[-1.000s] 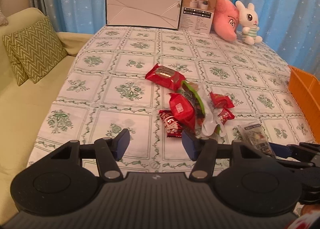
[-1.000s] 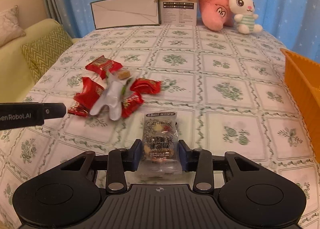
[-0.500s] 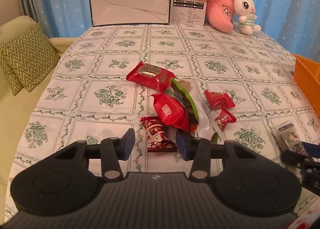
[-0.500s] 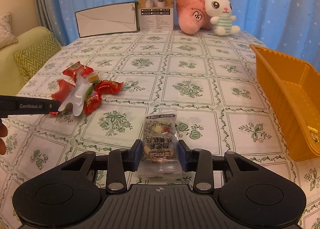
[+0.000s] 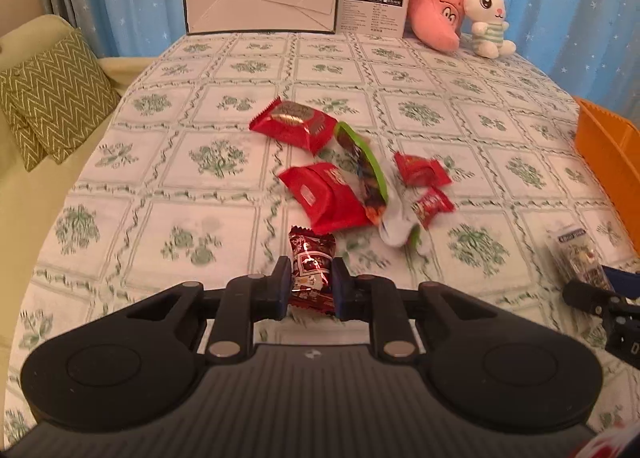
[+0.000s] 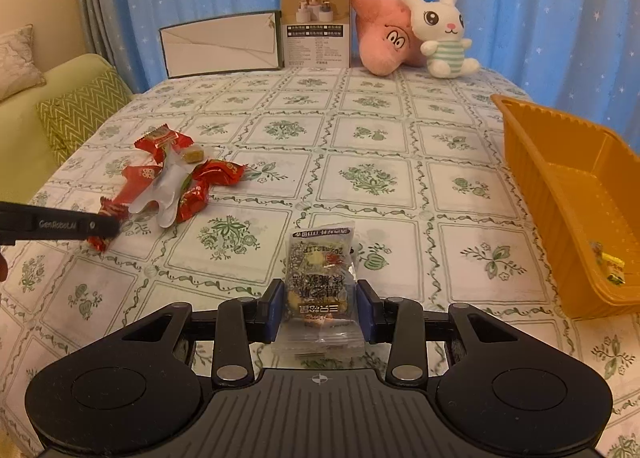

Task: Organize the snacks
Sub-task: 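Grasp the clear nut packet with the right gripper while the left grasps the chocolate bar, then carry both snacks into the orange tray and open both grippers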

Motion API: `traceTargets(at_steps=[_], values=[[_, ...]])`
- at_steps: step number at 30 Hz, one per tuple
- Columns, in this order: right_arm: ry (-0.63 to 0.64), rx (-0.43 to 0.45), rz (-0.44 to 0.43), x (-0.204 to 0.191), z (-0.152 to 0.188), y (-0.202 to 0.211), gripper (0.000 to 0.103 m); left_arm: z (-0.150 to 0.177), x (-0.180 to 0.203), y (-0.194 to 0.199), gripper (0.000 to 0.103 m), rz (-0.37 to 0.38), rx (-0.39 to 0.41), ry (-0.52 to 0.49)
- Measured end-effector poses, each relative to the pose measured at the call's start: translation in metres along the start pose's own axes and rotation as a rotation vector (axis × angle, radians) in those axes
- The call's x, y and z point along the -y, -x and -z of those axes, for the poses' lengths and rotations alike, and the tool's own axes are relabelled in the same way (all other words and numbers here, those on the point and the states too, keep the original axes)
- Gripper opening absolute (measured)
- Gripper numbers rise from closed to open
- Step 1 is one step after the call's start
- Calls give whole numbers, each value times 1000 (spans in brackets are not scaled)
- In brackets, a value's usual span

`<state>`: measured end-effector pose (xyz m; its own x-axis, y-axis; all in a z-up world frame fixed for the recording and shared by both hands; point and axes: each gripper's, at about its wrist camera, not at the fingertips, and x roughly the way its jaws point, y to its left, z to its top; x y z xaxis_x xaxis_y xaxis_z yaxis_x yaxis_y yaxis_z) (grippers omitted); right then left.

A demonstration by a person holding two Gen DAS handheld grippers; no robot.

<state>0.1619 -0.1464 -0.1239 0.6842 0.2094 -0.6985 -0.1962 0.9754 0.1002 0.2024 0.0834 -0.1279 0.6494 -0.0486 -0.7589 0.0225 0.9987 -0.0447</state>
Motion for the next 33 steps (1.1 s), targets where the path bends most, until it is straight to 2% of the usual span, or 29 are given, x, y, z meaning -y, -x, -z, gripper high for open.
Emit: traceTargets(at_steps=[4, 9, 11, 14, 21, 28, 33], values=[[0, 2, 7, 5, 6, 13, 38, 12, 18, 18, 18, 28, 0, -26], [3, -7, 27, 14, 15, 24, 38, 30, 49, 29, 18, 122, -12, -59], [-3, -20, 37, 19, 19, 24, 38, 36, 62, 28, 18, 135, -25, -93], [-16, -38, 40, 24, 23, 22, 38, 39, 75, 28, 18, 123, -7, -147], [6, -41, 44, 24, 24, 16, 39, 39, 81, 22, 20, 102, 19, -195], [-10, -33, 37, 26, 23, 17, 38, 35, 81, 23, 19, 91, 5, -179], [-19, 6, 35, 26, 16, 31, 38, 32, 85, 34, 19, 82, 12, -161]])
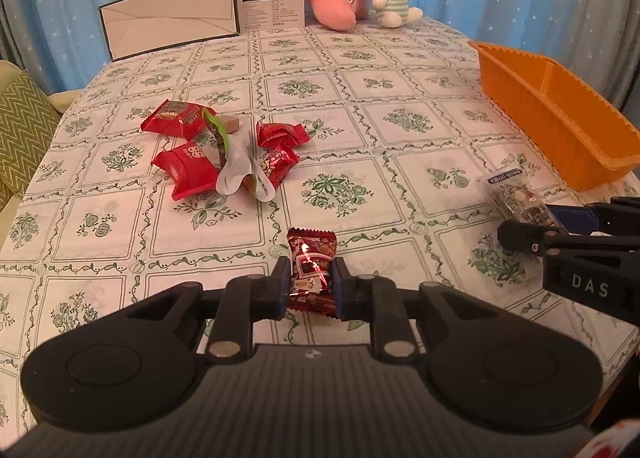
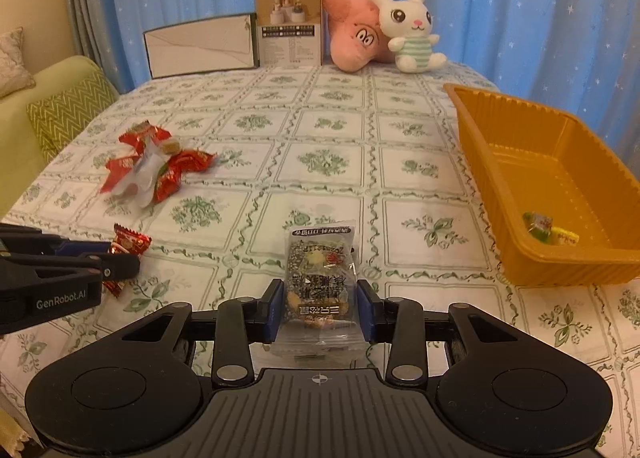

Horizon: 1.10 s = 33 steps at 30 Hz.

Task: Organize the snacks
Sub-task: 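Carry both snacks into the orange tray and open both grippers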

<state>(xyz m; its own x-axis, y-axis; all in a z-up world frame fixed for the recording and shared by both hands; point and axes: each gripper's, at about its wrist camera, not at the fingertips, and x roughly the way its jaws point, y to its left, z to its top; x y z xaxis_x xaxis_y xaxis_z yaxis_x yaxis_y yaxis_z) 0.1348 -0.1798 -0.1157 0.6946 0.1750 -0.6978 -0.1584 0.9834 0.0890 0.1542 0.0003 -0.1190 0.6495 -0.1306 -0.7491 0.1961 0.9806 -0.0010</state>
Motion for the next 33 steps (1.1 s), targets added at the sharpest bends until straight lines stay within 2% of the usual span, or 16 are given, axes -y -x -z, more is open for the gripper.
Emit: traceTargets(at_steps=[11, 26, 33], values=[[-56, 77, 32, 32, -6, 54, 38, -21, 46, 37, 19, 37, 60, -12], [-193, 195, 89, 110, -18, 134, 38, -57, 138, 72, 19, 181, 135, -89], [-245, 230, 145, 160, -31, 154, 38, -82, 179, 75, 19, 239, 169, -133]])
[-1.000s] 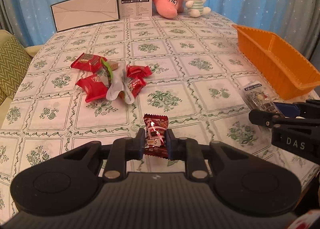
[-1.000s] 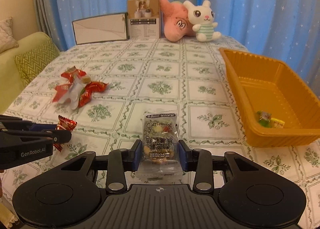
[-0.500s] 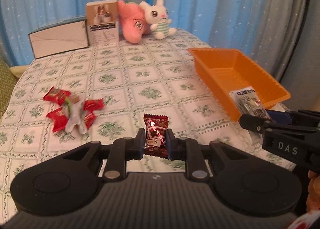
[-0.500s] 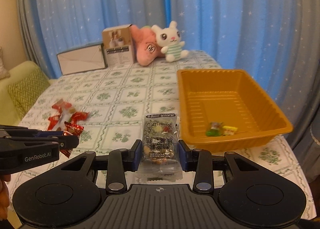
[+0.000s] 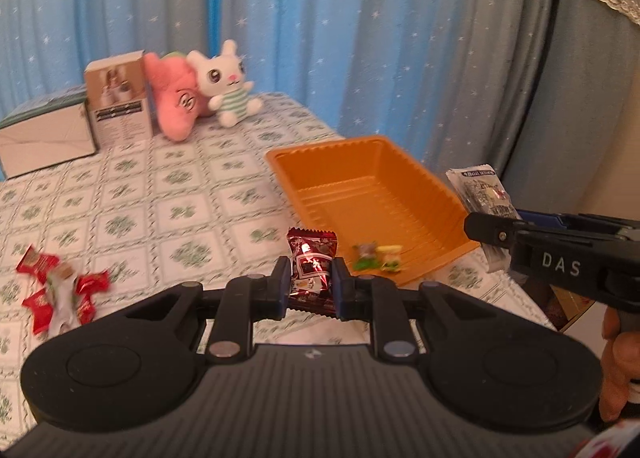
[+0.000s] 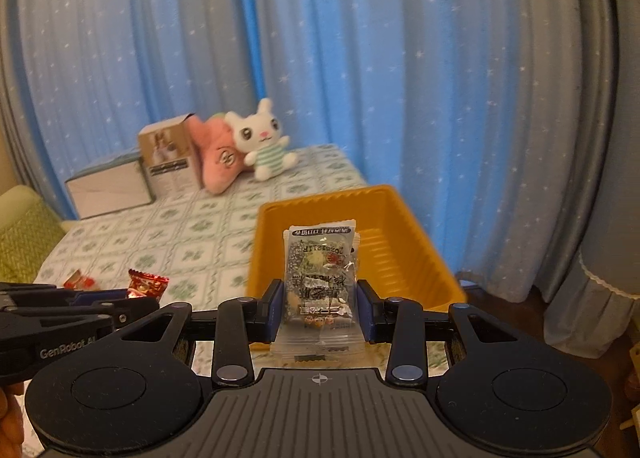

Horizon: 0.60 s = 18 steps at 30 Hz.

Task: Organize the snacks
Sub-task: 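Carry both snacks into the orange tray and open both grippers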

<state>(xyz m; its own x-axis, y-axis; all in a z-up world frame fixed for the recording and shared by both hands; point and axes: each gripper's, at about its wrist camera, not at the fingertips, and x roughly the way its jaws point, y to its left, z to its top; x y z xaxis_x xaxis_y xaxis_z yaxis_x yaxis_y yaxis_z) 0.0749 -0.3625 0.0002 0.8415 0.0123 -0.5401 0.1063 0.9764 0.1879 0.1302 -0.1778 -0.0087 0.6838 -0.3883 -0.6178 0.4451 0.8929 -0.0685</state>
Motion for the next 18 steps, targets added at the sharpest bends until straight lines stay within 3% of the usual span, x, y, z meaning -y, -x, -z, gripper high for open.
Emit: traceTargets(at_steps=[8, 18], values=[[-7, -28, 13, 34, -26, -22, 38, -27, 25, -34, 19, 49, 1, -11], [-5, -82, 14, 58, -33, -62, 38, -38, 30, -84, 19, 68, -43, -13]])
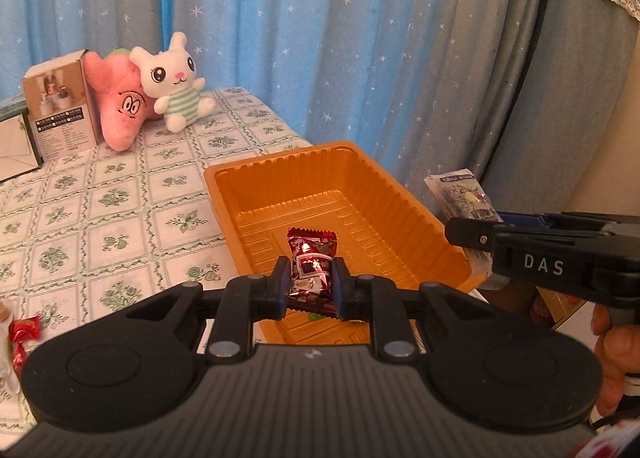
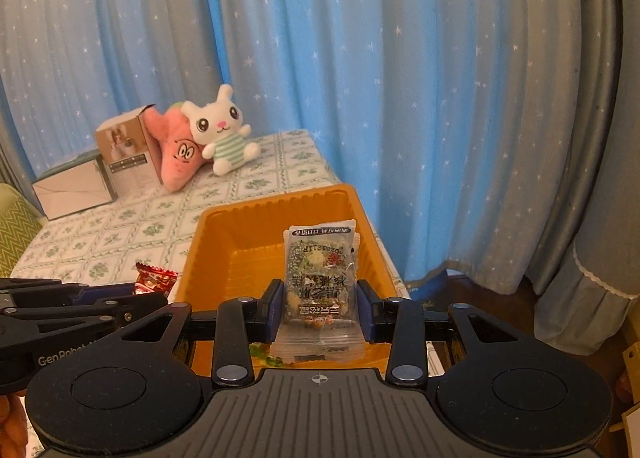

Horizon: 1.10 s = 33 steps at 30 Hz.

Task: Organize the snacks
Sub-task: 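Carry both snacks into the orange tray and open both grippers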

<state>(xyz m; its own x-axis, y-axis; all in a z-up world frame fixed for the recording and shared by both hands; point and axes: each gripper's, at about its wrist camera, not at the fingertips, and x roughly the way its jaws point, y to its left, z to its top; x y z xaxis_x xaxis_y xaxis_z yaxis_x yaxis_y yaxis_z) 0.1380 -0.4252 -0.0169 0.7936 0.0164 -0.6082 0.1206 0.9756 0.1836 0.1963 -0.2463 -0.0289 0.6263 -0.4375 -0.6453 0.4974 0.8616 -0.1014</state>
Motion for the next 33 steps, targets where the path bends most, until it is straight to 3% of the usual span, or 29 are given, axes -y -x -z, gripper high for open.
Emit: traceTargets(at_steps=[14, 16, 18, 33], values=[[1, -56, 5, 8, -5, -48, 38, -10, -8, -56, 19, 16, -41, -16], [-4, -60, 7, 9, -5, -51, 38, -10, -7, -60, 27, 18, -48, -26], [-6, -64, 9, 11, -5, -53, 38, -8, -9, -61, 33, 10, -43, -19], [-17, -76, -9, 7, -3, -58, 38, 7, -32, -35, 32, -22, -36, 22]])
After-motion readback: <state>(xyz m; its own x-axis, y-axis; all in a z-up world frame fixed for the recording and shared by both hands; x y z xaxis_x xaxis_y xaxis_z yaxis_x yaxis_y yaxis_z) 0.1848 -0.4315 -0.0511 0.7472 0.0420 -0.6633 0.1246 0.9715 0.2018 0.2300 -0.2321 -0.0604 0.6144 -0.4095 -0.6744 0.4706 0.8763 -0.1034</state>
